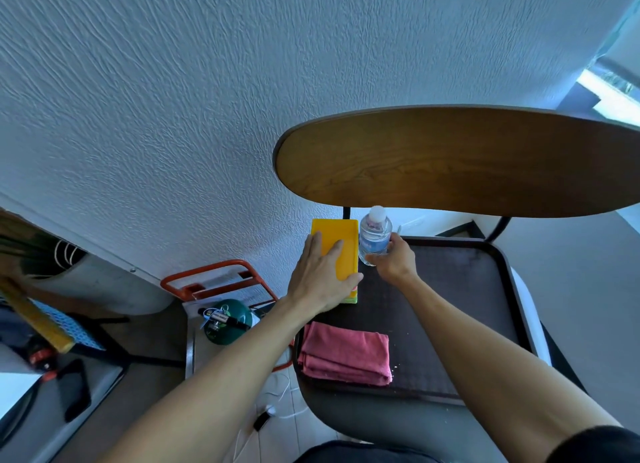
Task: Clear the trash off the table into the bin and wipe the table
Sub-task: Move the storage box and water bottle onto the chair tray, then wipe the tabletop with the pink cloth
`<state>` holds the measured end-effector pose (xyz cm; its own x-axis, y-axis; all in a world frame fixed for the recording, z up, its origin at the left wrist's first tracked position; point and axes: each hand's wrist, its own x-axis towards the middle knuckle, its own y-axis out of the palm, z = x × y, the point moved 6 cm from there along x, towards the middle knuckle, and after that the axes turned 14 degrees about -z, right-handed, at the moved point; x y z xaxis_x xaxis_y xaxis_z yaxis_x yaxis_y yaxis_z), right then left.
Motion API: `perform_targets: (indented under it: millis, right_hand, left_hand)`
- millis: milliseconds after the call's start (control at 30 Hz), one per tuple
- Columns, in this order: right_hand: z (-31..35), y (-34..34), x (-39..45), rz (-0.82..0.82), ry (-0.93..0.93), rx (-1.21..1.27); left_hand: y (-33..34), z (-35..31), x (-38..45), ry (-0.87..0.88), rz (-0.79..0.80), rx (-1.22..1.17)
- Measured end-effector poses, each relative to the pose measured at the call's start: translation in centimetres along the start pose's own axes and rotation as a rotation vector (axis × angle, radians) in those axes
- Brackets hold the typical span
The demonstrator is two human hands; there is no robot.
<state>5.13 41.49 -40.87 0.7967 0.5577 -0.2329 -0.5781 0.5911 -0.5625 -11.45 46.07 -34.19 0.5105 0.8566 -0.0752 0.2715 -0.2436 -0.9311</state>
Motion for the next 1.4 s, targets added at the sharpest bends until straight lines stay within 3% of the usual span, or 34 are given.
perform_targets:
  millis: [233, 433, 567, 667, 900, 1000, 1100, 1200, 1400]
  right_hand:
    - [-1.1, 0.0, -0.4, 0.056, 0.041, -0.071]
    - [-4.8, -0.7, -4.4, 0.153, 0.021, -0.217]
    - [-5.9, -1.3, -6.6, 0.196, -0.064, -0.276]
    - [-6.0, -1.3, -8.1, 0.23, -0.13, -0.3]
    - [-6.7, -0.4, -10.2, 0.326, -0.254, -0.449]
    - [-6.9, 0.0, -11.2, 0.357, -0.305, -0.582]
    - [-7.0, 0.0, -12.0, 0.328, -0.304, -0.641]
    - [-7.0, 0.1, -12.9, 0.29, -0.239, -0.597]
    - [-5.7, -1.9, -15.8, 0.063, -0.075, -0.303]
  left_hand:
    - [0.2, 0.6, -0.1, 0.03, -0.064, -0.073]
    - [-0.5, 4.6, -4.2, -0.078, -0.412, -0.397]
    - [0.9, 7.8, -7.5, -0.12, -0.54, -0.389]
    - [3.0, 8.8, -7.9, -0.134, -0.386, -0.304]
    - [6.2, 8.1, -7.7, 0.014, -0.007, -0.2]
    - [7.1, 7.7, -7.4, 0.095, 0.112, -0.045]
    - [7.6, 7.5, -7.0, 0.181, 0.144, 0.095]
    - [7.4, 7.5, -6.8, 0.228, 0.129, 0.085]
    - [5.7, 7.9, -7.1, 0.092, 0.186, -0.237]
